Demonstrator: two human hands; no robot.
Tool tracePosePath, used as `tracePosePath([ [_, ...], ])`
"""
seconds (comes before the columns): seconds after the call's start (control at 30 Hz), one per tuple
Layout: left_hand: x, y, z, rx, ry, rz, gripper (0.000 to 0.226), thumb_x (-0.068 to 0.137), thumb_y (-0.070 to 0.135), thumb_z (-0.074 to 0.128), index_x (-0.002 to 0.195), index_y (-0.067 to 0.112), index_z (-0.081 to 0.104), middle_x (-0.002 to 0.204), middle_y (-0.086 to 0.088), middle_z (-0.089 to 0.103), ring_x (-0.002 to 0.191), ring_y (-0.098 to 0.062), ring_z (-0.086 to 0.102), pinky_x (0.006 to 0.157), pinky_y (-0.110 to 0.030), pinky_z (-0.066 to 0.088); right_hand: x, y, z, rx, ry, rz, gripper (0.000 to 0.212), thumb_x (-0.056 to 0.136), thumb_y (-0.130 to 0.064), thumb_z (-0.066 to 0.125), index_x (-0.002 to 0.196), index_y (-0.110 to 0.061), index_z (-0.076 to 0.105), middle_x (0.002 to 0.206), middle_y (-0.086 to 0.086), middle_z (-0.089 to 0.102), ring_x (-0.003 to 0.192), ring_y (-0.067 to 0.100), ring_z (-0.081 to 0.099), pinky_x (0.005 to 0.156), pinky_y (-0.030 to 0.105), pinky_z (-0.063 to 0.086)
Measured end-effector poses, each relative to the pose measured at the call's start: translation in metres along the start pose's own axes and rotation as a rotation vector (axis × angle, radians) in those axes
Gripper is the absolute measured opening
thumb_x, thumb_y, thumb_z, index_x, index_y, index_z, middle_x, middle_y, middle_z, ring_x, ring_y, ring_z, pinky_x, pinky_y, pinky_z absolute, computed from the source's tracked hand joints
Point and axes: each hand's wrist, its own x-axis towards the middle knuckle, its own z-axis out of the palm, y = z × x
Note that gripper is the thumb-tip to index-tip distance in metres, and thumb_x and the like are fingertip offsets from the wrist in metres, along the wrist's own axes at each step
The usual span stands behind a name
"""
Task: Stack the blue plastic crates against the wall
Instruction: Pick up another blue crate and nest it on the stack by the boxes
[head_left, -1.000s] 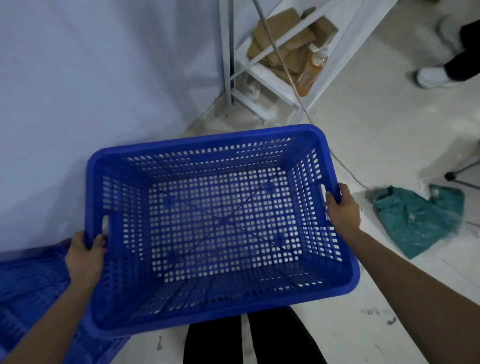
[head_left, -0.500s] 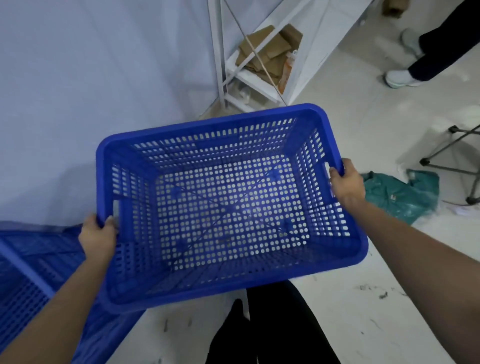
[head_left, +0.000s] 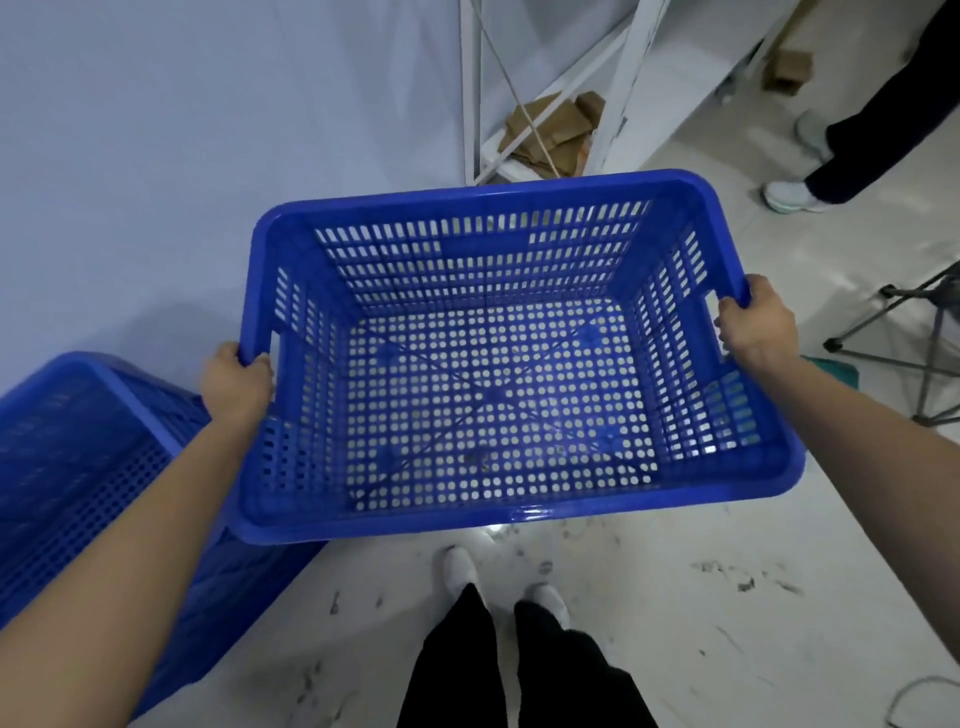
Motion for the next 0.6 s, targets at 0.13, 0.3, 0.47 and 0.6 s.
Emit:
tracePosePath([
  [0.13,-0.025,0.008,-0.030,-0.029,0.036,-0.027,0.013,0.092,0.019,0.054,0.098,0.008,0.056,0.089,-0.024,0.067,0.079,-0.041,0.068,0.075,-0.055,0.056,-0.010,-0.005,-0.026,0.013,-0.008,-0.049,0.051,0.084,-0.039,0.040,0.131,-0.021,0.047,0.112,0.018,0.068,0.095,0.042,0.064,0.087,0.052,0.053],
  [0.3,-0.066,0.036,-0.078,-0.031,0.104,-0.041,0.025,0.091,0.018,0.054,0.108,0.002,0.061,0.093,-0.020,0.070,0.070,-0.026,0.069,0.072,-0.034,0.057,-0.020,-0.020,-0.069,-0.005,-0.035,-0.122,0.045,0.084,-0.032,0.041,0.125,-0.015,0.052,0.107,0.018,0.069,0.092,0.040,0.065,0.083,0.045,0.053],
  [0.47,-0.113,0.059,-0.130,-0.078,0.173,-0.034,0.015,0.092,0.011,0.055,0.102,0.001,0.059,0.074,-0.014,0.062,0.039,0.007,0.057,0.036,-0.010,0.038,-0.027,-0.052,-0.117,-0.027,-0.049,-0.199,0.046,0.079,-0.032,0.040,0.120,-0.018,0.055,0.103,0.015,0.069,0.087,0.038,0.066,0.079,0.041,0.054],
  [0.6,-0.146,0.068,-0.183,-0.055,0.237,-0.024,0.006,0.089,0.013,0.057,0.084,0.009,0.059,0.052,0.002,0.054,0.075,-0.024,0.069,0.066,-0.031,0.048,-0.037,-0.092,-0.142,-0.001,-0.084,-0.271,0.047,0.076,-0.034,0.039,0.118,-0.022,0.058,0.097,0.010,0.071,0.081,0.035,0.068,0.079,0.042,0.057],
])
